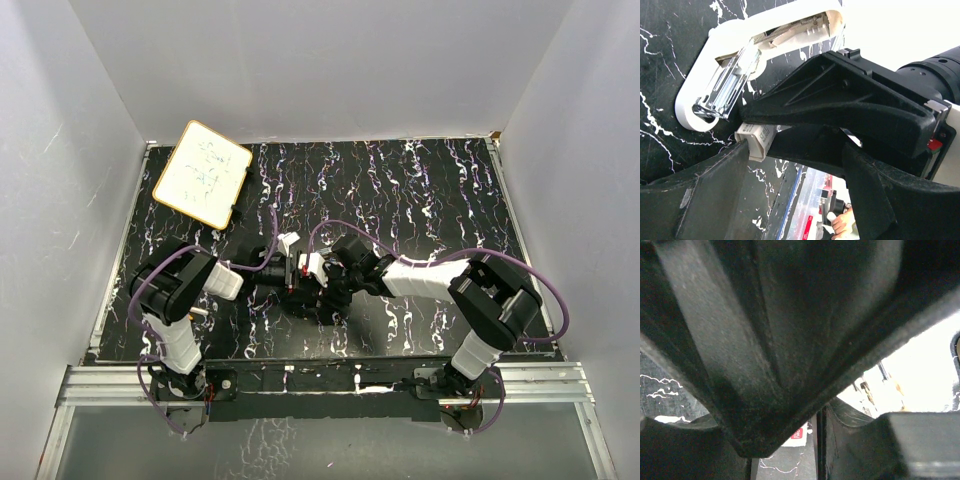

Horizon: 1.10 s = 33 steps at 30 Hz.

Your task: Load the staples into the stapler

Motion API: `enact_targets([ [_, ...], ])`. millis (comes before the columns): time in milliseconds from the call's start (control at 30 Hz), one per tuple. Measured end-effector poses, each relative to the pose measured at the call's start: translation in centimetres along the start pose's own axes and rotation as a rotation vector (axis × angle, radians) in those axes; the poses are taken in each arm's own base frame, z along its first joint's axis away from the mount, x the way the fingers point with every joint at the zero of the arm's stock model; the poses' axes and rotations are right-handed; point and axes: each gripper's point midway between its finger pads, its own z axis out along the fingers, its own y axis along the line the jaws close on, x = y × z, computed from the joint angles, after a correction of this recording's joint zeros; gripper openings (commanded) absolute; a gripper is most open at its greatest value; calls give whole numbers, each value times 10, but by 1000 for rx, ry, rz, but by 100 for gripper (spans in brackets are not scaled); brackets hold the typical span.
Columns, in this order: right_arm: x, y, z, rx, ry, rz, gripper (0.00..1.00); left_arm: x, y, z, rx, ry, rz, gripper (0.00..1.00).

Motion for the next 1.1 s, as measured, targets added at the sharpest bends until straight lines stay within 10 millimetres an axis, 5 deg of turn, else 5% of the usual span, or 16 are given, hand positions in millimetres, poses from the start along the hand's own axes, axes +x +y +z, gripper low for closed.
enact_targets([
  [767,-1,1,0,-15,-8,0,37,-1,-2,13,29,29,-26,82],
  [1100,3,1,-7,-17,-15,-46,48,6,-4,14,9,48,47,90],
])
